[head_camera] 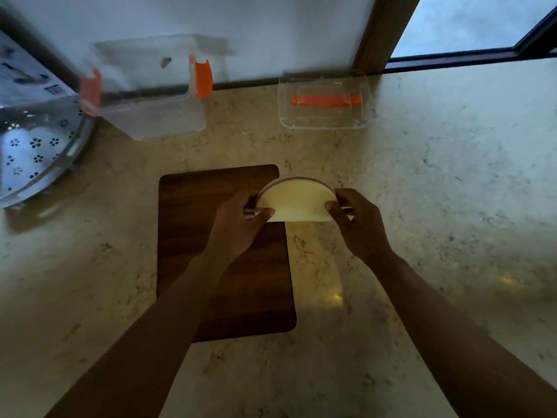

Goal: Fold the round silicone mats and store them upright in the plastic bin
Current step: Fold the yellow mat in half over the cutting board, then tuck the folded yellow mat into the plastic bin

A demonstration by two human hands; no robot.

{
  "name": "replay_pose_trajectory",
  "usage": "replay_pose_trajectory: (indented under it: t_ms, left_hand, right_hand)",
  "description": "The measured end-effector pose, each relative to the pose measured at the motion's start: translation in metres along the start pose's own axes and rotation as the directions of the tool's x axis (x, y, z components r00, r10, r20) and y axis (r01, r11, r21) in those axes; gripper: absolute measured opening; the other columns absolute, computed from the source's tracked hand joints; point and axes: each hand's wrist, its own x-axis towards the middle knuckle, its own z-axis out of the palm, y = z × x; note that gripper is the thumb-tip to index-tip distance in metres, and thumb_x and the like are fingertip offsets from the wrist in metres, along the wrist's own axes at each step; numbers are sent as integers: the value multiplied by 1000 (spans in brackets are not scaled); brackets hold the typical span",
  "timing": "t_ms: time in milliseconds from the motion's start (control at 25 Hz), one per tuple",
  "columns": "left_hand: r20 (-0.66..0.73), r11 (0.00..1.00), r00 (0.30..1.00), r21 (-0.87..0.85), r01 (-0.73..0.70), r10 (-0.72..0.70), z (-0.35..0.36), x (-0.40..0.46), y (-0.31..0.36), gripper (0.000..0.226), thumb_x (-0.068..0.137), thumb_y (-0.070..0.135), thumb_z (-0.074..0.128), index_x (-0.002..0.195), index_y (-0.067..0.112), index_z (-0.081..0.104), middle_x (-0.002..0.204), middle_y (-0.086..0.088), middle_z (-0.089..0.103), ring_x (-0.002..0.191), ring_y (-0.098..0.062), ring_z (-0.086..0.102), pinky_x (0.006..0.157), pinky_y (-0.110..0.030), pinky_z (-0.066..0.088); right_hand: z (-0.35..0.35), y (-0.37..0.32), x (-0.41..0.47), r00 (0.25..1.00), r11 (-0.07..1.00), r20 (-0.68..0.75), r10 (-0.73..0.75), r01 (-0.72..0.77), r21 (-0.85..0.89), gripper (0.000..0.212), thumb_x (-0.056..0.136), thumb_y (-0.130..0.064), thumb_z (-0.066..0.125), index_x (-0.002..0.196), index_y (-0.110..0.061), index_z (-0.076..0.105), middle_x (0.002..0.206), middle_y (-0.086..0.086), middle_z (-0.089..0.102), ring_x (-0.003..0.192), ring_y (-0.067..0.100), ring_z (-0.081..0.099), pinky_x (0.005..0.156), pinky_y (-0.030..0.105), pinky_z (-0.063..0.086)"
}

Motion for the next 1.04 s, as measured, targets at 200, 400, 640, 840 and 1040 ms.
replay_pose_trajectory:
  t_ms: [200, 400, 640, 840, 1040]
  left_hand:
    - [-69, 999, 997, 42, -20, 23, -9, 7, -1, 33, 80, 31, 75, 109, 21, 66, 100, 10, 66, 84, 0, 63, 70, -13, 51]
    - [-202, 989, 974, 123, -79, 103, -61, 24, 2, 27, 80, 26, 76, 103, 15, 69, 98, -1, 72, 84, -8, 66, 71, -17, 52]
    - [-317, 962, 915, 190, -195, 248, -153, 40, 16, 24, 83, 22, 73, 107, 20, 70, 96, 7, 72, 87, -4, 68, 79, -24, 57]
    - [-458, 982, 869, 90, -164, 187, -225, 78, 30, 29, 80, 22, 75, 107, 31, 69, 75, 37, 65, 81, 17, 63, 70, 2, 43]
    - [-531, 968, 812, 184, -170, 243, -293, 140, 38, 22, 82, 18, 73, 104, 19, 72, 87, 16, 66, 76, 17, 59, 69, 4, 40]
  right_hand:
    - [1, -13, 14, 999, 998, -3, -50, 50, -28, 21, 95, -28, 58, 113, -20, 62, 102, -13, 63, 89, 3, 60, 73, 21, 52]
    - [21, -51, 56, 988, 988, 18, -154, 154, -23, 22, 94, -29, 59, 111, -18, 64, 98, -12, 63, 86, -8, 56, 69, 6, 42]
    - [48, -125, 109, 962, 961, -4, -273, 273, 43, 17, 88, -28, 68, 103, -19, 69, 89, -15, 65, 81, -9, 59, 64, 4, 42]
    - [62, -199, 173, 929, 921, -123, -349, 364, 141, 20, 86, -29, 70, 104, -22, 71, 86, -25, 65, 79, -3, 63, 67, 11, 48]
    - [86, -249, 242, 902, 900, -136, -410, 424, 103, 17, 84, -30, 71, 99, -22, 73, 81, -29, 62, 79, -9, 61, 67, 7, 45]
